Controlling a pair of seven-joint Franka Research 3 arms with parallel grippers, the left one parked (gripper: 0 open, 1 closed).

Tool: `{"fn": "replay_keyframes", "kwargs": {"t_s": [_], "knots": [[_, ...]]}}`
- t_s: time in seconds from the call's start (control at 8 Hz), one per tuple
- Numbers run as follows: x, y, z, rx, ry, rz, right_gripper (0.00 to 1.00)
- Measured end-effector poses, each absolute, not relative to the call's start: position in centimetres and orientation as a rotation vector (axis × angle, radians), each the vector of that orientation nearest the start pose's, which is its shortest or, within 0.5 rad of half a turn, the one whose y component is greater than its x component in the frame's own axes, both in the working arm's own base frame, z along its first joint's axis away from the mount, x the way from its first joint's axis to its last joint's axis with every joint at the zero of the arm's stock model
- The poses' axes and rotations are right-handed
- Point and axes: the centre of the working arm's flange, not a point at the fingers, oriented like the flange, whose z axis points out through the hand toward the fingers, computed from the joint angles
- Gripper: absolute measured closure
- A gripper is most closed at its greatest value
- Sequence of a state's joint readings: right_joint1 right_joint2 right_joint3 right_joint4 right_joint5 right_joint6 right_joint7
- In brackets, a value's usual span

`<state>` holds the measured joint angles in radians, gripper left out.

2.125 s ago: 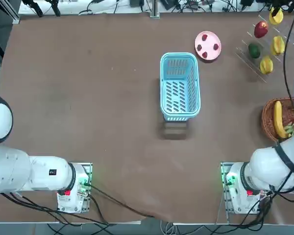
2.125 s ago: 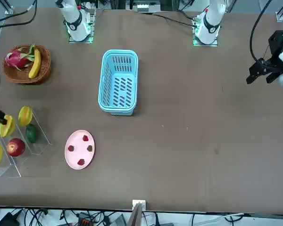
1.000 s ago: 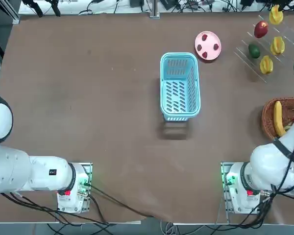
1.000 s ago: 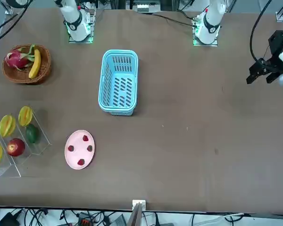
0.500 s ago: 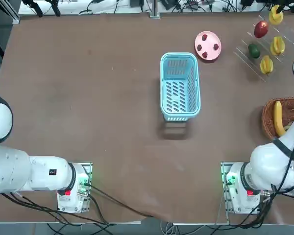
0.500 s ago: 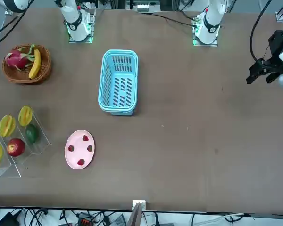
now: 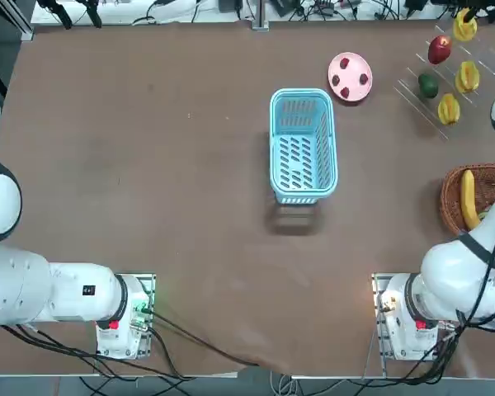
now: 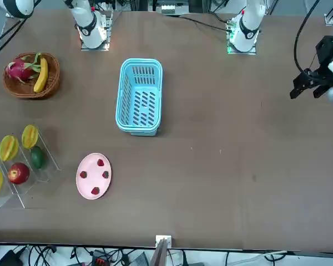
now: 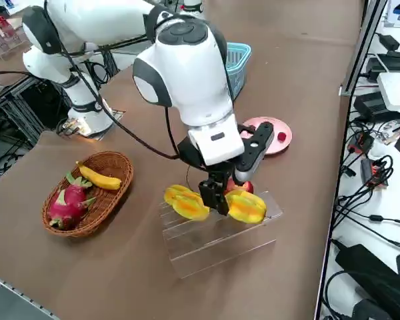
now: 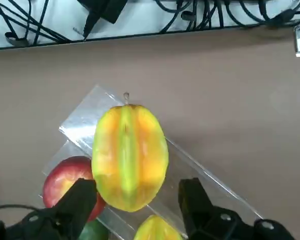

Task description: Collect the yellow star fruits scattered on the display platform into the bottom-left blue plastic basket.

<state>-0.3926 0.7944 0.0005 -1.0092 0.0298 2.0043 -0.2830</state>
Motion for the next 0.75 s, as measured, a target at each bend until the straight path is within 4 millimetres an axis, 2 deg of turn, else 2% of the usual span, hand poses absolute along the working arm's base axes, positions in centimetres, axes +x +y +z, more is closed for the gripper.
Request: {"fn": "replay_keyframes", "kwargs": {"t_s": [0.62,0.75], "knots": [[73.3,-29.5,38.6,-3.132,0.195,-0.365,0.04],[73.3,-29.7,38.5,-3.132,0.199,-0.366,0.10]]}}
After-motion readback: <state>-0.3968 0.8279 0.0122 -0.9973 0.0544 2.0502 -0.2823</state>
